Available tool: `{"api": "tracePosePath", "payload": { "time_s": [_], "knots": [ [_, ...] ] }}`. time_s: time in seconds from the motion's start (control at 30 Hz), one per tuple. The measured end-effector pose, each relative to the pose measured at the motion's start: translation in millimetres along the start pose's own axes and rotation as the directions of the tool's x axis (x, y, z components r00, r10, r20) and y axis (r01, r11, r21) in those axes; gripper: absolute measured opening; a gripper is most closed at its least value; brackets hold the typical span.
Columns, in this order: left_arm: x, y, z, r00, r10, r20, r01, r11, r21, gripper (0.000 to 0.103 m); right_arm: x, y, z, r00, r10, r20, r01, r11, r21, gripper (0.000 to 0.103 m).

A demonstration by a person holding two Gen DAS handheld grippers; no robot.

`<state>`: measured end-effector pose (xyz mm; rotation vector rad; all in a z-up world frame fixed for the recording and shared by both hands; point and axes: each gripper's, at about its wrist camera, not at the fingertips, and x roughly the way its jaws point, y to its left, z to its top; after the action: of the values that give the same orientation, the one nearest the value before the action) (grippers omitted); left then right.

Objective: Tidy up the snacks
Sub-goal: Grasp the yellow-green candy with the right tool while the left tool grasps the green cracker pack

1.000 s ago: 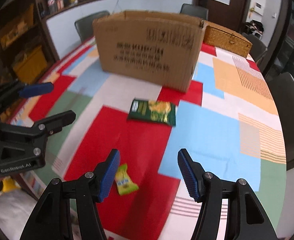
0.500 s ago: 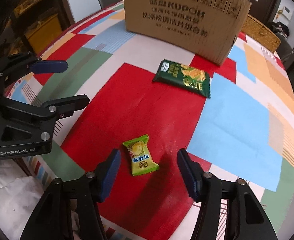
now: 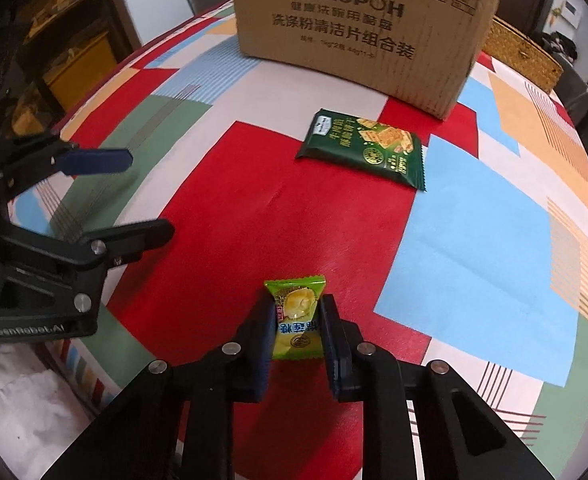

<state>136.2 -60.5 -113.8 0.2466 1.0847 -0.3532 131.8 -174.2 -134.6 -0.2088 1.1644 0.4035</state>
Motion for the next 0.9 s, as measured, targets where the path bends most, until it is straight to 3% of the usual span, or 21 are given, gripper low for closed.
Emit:
{"api": "tracePosePath", "payload": {
  "time_s": [0.17,0.4,0.67,0.9],
  "knots": [
    [2.9,-4.8,14.3,0.999,-0.006,0.035,0.004,0.998,0.055,0.070,-5.3,-9.7,3.3,0.999,0.012,0.030,-0.014,0.997,0.070,0.023],
    [7.2,-12.4,51.7,0.996,-0.035,0.087,0.017,0.979,0.201,0.070,-18.3,-31.5,14.3,0.995,-0.001,0.103,-0.020,0.978,0.206,0.023],
    [29.1,-35.8,93.3,0.996,-0.072,0.052,0.045,0.916,0.399,0.070,-20.6,-48.3,23.2,0.991,-0.055,0.125,0.018,0.960,0.278,0.023],
    [57.8,-54.2,109.5,0.997,-0.081,-0.006,0.073,0.874,0.480,0.073,-13.5,-70.9,24.9,0.989,-0.091,0.114,0.048,0.941,0.334,0.023]
  ]
}}
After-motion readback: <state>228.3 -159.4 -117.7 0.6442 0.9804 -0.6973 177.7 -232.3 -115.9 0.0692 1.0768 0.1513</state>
